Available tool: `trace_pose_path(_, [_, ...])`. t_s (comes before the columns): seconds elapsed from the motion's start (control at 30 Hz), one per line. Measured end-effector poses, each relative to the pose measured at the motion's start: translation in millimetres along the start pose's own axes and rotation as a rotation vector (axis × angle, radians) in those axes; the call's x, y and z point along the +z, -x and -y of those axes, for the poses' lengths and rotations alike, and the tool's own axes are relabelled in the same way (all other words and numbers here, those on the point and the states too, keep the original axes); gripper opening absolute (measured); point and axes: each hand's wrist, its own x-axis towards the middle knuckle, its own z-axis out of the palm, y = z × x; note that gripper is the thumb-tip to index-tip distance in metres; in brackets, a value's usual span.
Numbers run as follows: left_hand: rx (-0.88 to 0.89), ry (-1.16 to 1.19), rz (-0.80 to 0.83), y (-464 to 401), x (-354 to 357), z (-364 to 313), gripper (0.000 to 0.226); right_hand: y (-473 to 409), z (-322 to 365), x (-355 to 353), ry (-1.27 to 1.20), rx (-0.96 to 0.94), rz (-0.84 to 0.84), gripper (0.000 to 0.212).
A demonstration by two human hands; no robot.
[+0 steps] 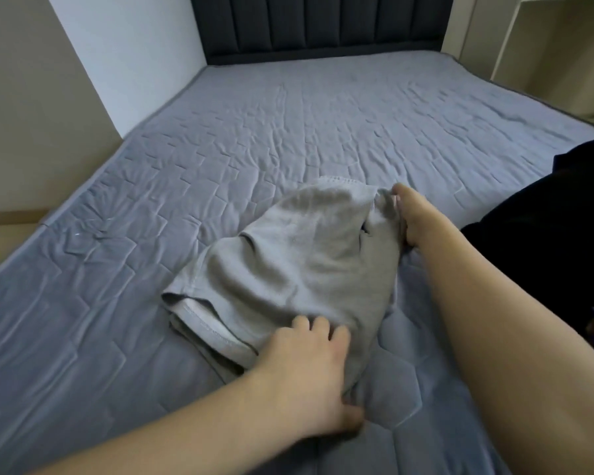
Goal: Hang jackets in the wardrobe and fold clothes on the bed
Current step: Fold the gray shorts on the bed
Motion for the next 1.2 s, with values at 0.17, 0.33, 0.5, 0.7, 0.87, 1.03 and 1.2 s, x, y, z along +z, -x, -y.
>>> trace_pose_path(0.17, [-0.081,-0.084,0.086,-21.4,-13.5,17.4,0.029,5.4,14.9,24.0,0.118,-0.051,0.124,0.042])
trace_pose_path(0.33, [-0.421,-0.096,-0.203,-31.7,-109.5,140.4,0.025,31.9,70.5,30.9,-0.054,-0.022,0.105,0.014])
trace_pose_path(0.5, [-0.633,-0.299,-0.471,2.9,-198.9,243.1,0.031,75.3,149.5,46.6,-0.354,-0.211,0.000,0.019])
trace_pose_path(0.7, [-0.510,-0.382,-0.547,16.7,-209.7,254.1,0.033,122.4,190.6,45.8,0.172,-0.371,-0.500,0.050])
trace_pose_path(0.87, [-0.646,-0.180,-0.667,17.9,-211.4,274.0,0.021,118.8,222.7,36.1,0.373,-0.463,-0.356,0.044])
trace_pose_path(1.03, [-0.682,0.107,-0.775,19.0,-197.1,291.0,0.012,155.6,208.0,20.9,0.437,-0.557,-0.112,0.067])
trace_pose_path(1.2, [-0.821,0.052,-0.683,6.1,-173.4,300.4,0.028,169.3,178.9,-2.0,0.437,-0.351,0.382,0.030])
